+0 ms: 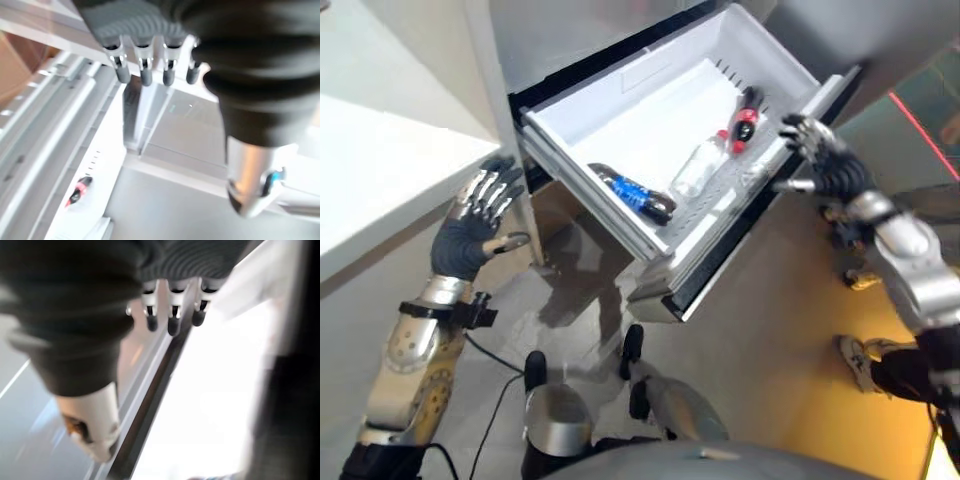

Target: Take the drinks into the refrigerator

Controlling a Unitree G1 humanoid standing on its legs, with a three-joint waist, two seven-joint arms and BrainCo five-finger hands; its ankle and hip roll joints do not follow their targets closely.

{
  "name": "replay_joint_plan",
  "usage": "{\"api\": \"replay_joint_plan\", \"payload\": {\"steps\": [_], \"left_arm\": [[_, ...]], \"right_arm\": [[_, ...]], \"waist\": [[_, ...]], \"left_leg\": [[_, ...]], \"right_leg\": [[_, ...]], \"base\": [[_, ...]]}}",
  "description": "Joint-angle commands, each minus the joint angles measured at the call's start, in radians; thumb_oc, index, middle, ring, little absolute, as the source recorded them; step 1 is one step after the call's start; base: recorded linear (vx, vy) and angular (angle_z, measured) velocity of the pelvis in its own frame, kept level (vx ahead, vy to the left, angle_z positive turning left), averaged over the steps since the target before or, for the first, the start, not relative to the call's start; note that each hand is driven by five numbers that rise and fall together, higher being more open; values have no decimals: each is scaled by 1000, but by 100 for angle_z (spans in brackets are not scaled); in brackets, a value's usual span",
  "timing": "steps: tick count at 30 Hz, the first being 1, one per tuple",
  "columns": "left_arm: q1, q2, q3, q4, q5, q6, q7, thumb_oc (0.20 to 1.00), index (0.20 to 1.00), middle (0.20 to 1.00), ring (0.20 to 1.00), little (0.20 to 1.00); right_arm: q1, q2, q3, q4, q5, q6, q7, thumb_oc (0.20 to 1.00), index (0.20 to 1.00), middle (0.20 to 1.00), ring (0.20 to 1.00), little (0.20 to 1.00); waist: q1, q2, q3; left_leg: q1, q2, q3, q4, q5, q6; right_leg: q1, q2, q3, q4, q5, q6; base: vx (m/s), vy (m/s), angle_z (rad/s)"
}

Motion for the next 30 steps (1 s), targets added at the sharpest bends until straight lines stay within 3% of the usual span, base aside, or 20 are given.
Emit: {"api": "replay_joint_plan", "payload": {"steps": [1,2,6,9,13,14,15,16,17,24,30], "left_arm": [[34,-33,20,-51,67,-53,-9,1000,1000,1000,1000,1000],[36,-30,16,-52,67,-53,-9,1000,1000,1000,1000,1000],[61,-90,50,-46,96,-62,-15,1000,1000,1000,1000,1000],[70,-114,47,-43,103,-68,-17,1000,1000,1000,1000,1000],[61,-130,34,-34,122,-80,-8,1000,1000,1000,1000,1000],[52,-132,23,-32,127,-83,-2,1000,1000,1000,1000,1000],[44,-130,14,-29,126,-86,-1,1000,1000,1000,1000,1000],[38,-130,3,-26,123,-87,-1,1000,1000,1000,1000,1000],[30,-132,-8,-23,124,-90,4,1000,1000,1000,1000,1000],[-57,-134,-121,7,92,-87,-6,1000,1000,1000,1000,1000],[-89,-136,-177,22,61,-73,-31,1000,1000,1000,1000,1000]], "right_arm": [[-23,28,-65,-43,43,-105,-19,1000,1000,1000,1000,1000],[-9,32,-73,-53,41,-101,-19,1000,1000,1000,1000,1000],[185,190,-198,-80,-28,-132,-34,1000,1000,1000,1000,1000],[248,265,-197,-13,-55,-133,-42,1000,1000,1000,1000,1000],[291,303,-161,83,-175,-127,-83,1000,1000,1000,1000,1000],[283,318,-136,129,-184,-127,-98,865,865,865,865,865],[276,332,-106,180,-178,-124,-100,529,529,529,529,529],[269,341,-82,205,-175,-122,-97,338,338,338,338,338],[262,349,-56,217,-173,-123,-95,200,200,200,200,200],[76,424,190,545,-60,-89,-51,200,200,200,200,200],[-48,448,335,634,-65,-63,-21,200,200,200,200,200]], "waist": [[-7,92,-102],[-4,91,-105],[-49,119,-139],[-66,134,-150],[-84,151,-163],[-85,156,-165],[-87,159,-165],[-88,162,-165],[-88,164,-168],[-50,182,-189],[0,182,-200]], "left_leg": [[-23,-76,-80,-48,-30,121],[-23,-76,-81,-47,-31,121],[-13,-88,-78,-54,-45,132],[-9,-94,-75,-56,-52,137],[1,-101,-75,-56,-59,139],[3,-103,-77,-56,-59,140],[5,-104,-79,-56,-59,140],[7,-104,-79,-56,-59,140],[12,-105,-79,-56,-60,139],[31,-107,-106,-56,-55,130],[31,-101,-142,-56,-42,117]], "right_leg": [[5,-42,-19,190,-111,91],[5,-42,-20,190,-112,91],[9,-55,-20,181,-113,92],[6,-61,-18,186,-113,94],[7,-71,-14,195,-116,93],[8,-72,-13,197,-115,93],[10,-73,-11,197,-116,91],[14,-74,-10,197,-120,90],[17,-75,-11,196,-122,89],[56,-90,-34,183,-147,79],[97,-89,-67,155,-165,63]], "base": [[39,50,-4],[36,54,-6],[66,77,3],[31,56,1],[35,47,-5],[45,51,-5],[18,23,-5],[16,15,-5],[0,0,0],[23,-11,10],[17,-50,26]]}}
